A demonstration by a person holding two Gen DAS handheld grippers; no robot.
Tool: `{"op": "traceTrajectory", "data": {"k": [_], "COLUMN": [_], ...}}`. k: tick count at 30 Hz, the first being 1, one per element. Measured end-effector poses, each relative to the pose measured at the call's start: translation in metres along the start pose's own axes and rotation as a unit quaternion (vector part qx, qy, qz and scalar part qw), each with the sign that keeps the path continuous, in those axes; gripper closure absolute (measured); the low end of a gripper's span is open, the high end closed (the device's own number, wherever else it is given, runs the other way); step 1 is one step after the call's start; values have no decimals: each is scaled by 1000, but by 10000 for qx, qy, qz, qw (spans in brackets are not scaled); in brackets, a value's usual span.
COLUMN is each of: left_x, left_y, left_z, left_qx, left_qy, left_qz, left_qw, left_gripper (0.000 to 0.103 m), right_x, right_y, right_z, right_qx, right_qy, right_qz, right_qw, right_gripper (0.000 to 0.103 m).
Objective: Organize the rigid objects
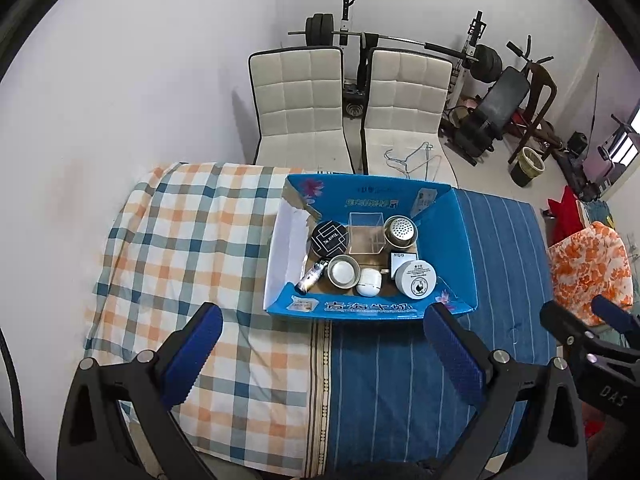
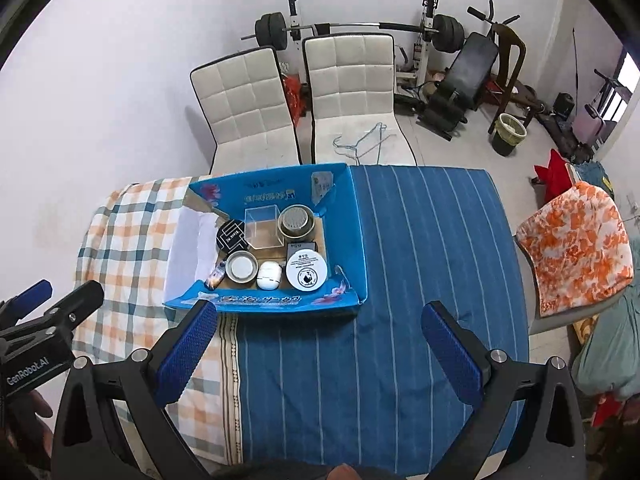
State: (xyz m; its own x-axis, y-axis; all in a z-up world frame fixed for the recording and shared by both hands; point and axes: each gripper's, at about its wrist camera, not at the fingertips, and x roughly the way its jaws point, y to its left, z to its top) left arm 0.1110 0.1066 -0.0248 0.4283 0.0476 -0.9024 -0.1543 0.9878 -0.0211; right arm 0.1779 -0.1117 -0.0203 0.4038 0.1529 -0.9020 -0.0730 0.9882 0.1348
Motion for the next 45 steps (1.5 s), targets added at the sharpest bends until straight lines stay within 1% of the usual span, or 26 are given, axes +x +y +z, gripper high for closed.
{"op": "traceTrajectory", "data": {"k": [3, 9, 14, 25, 28, 45], "left_x": [3, 14, 15, 18, 17, 5], "left_y": [-1, 1, 0, 2, 3, -2], "left_z": [0, 1, 1, 1, 1, 3], "left_qx": [21, -67, -68, -76, -66, -11], "left_qy": [0, 104, 76, 86, 31, -149], "left_qz": [90, 71, 73, 65, 33, 141], "left_qw": [10000, 9999, 9999, 9999, 10000, 9998], "left_gripper": [0, 0, 0, 0, 0, 0], "right_x": [7, 9, 10, 8, 7, 3], "right_y": [0, 1, 3, 3, 4, 4], "right_z": [1, 4, 6, 6, 5, 4], "right_qx": [-8, -69, -114, -145, -178, -186], "right_qy": [33, -65, -108, -134, -149, -184], "right_qz": [-45, -214, -309, -354, -362, -368], "right_qw": [10000, 9997, 9994, 9992, 9991, 9990], "right_gripper": [0, 0, 0, 0, 0, 0]}}
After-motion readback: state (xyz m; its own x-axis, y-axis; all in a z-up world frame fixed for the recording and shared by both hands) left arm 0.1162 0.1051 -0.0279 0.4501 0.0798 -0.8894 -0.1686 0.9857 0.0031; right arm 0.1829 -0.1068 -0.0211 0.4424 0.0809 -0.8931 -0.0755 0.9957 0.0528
